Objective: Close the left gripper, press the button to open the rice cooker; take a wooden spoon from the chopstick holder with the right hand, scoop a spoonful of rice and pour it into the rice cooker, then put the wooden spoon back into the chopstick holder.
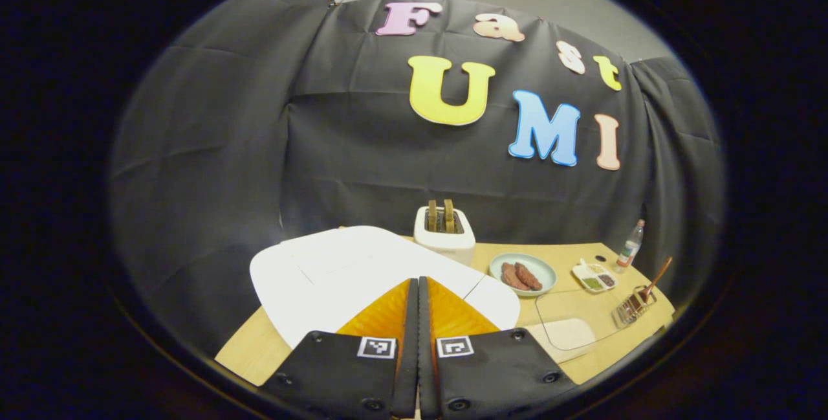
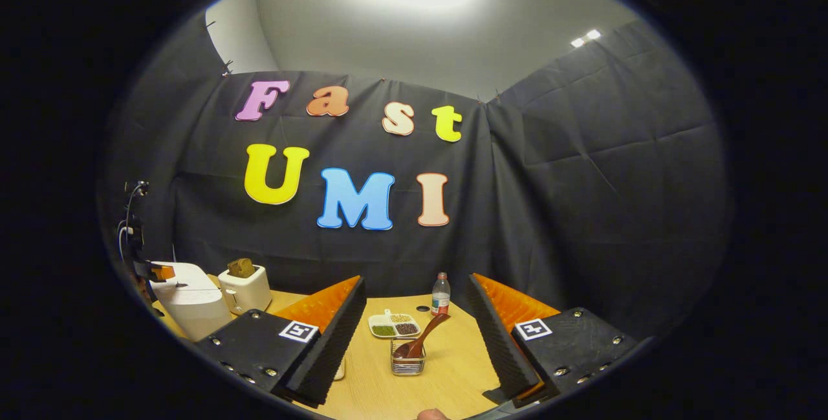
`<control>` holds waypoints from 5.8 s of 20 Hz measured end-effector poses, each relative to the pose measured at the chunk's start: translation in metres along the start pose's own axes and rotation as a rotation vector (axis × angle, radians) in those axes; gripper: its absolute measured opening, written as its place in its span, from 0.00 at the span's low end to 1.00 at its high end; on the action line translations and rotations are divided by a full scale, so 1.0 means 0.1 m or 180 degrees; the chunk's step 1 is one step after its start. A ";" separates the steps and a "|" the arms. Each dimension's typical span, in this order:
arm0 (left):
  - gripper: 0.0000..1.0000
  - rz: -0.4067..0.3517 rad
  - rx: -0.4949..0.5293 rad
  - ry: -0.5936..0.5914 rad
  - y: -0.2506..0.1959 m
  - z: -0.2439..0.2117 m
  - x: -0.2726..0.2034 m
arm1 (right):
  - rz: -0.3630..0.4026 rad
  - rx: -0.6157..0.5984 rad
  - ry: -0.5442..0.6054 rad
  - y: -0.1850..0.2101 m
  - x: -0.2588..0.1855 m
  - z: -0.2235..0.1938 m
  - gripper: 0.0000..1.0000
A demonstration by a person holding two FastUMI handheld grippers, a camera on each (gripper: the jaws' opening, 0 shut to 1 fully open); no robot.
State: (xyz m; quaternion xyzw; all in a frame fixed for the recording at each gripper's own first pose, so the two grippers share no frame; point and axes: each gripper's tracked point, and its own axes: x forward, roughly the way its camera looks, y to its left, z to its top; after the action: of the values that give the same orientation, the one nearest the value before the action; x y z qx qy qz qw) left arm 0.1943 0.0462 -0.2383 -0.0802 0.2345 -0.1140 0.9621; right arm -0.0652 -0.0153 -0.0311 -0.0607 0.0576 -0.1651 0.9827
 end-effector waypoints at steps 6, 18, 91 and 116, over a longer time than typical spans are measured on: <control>0.09 0.0028 0.0026 0.0092 0.01 -0.24 0.07 | -0.0045 -0.0020 0.0013 -0.06 -0.01 -0.01 0.95; 0.09 0.0316 0.0198 -0.0068 0.03 0.08 0.02 | 0.0125 -0.0018 -0.0037 -0.12 0.12 0.04 0.95; 0.96 0.1007 0.0519 -0.1372 -1.17 1.13 -2.89 | 0.0782 0.0975 0.1858 -0.06 2.16 -2.11 0.11; 0.96 0.0864 0.0377 -0.1153 0.26 0.94 -2.64 | 0.1191 0.0681 0.1647 1.78 1.66 -1.77 0.10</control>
State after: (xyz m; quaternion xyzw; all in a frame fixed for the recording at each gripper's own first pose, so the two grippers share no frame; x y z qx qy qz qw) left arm 0.0150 0.1488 -0.0471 -0.0105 0.0596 0.0192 0.9980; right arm 0.1238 0.0789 -0.2453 0.0983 0.2976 0.0031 0.9496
